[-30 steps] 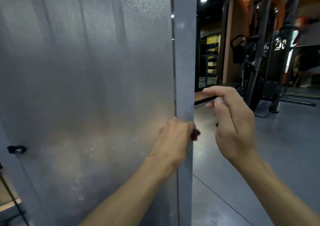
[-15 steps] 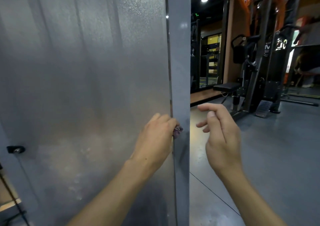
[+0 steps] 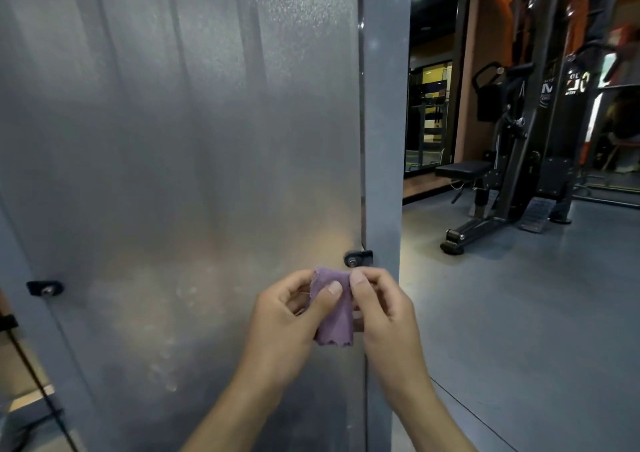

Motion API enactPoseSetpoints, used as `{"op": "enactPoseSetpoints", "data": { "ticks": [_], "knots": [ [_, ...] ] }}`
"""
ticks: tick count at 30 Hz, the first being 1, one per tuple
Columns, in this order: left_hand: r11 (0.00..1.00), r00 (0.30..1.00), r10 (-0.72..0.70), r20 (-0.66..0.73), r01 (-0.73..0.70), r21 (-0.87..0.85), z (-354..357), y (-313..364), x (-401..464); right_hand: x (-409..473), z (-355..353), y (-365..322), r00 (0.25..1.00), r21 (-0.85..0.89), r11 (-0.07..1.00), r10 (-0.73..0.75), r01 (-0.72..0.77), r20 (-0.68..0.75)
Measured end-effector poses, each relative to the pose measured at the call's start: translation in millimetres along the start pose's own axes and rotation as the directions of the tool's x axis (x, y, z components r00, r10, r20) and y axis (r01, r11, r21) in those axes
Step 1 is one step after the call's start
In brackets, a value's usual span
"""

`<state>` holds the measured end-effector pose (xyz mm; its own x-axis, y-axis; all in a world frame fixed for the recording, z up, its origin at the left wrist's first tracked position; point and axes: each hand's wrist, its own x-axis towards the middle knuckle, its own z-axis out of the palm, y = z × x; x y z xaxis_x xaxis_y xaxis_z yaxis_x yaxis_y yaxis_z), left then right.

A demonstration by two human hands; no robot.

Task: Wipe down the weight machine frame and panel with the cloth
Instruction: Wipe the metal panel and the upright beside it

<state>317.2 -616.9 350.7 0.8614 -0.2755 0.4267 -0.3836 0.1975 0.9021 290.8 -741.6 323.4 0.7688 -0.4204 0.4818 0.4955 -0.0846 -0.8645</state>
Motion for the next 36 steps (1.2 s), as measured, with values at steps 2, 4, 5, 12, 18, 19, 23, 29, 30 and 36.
{"op": "enactPoseSetpoints", "data": {
  "ticks": [2, 4, 5, 12, 18, 19, 23, 29, 30, 36],
  "knots": [
    [0.987, 0.998, -0.067, -0.016, 0.064, -0.149, 4.2, -3.7, -2.5, -2.8, -3.3, 2.5, 0.995, 0.079, 0.994, 0.064, -0.069, 0.072],
    [0.989, 0.997, -0.068, -0.021, 0.065, -0.132, 6.6, -8.3, -2.5, -4.5, -7.6, 5.4, 0.988, 0.126, 0.985, 0.106, -0.12, 0.112],
    [0.998, 0.999, -0.038, -0.018, 0.037, -0.048, 5.7, -12.8, -0.7, -4.5, -10.1, 8.5, 0.987, 0.137, 0.982, 0.117, -0.131, 0.111],
    [0.998, 0.999, -0.034, -0.023, 0.035, 0.054, -19.6, -34.9, 1.8, 21.4, -28.4, 14.6, 0.99, -0.039, 0.999, 0.013, -0.019, -0.139],
    [0.997, 0.998, -0.067, -0.02, 0.067, -0.026, -12.1, -51.2, -5.7, 36.1, -17.5, 5.0, 0.949, -0.503, 0.839, -0.297, 0.207, -0.104],
    [0.997, 0.998, -0.067, -0.015, 0.067, -0.026, -12.0, -53.2, -5.6, 34.8, -17.3, 6.1, 0.934, -0.576, 0.782, -0.346, 0.237, -0.086],
    [0.997, 0.998, -0.064, -0.026, 0.063, -0.034, -12.2, -57.5, -7.3, 27.4, -27.4, 15.9, 0.934, -0.667, 0.706, -0.355, 0.237, -0.043],
    [0.998, 0.997, -0.056, -0.061, 0.054, -0.035, -14.1, -56.8, -6.0, 38.6, -19.6, -2.5, 0.878, -0.671, 0.658, -0.478, 0.342, -0.021],
    [0.998, 0.996, -0.06, -0.065, 0.058, -0.038, -13.8, -56.8, -6.5, 37.6, -18.4, 3.8, 0.89, -0.676, 0.664, -0.454, 0.318, -0.027],
    [0.997, 0.996, -0.068, -0.062, 0.064, -0.052, -15.5, -56.0, -8.4, 32.5, -24.4, 3.8, 0.912, -0.633, 0.75, -0.374, 0.193, -0.166]
  ]
}}
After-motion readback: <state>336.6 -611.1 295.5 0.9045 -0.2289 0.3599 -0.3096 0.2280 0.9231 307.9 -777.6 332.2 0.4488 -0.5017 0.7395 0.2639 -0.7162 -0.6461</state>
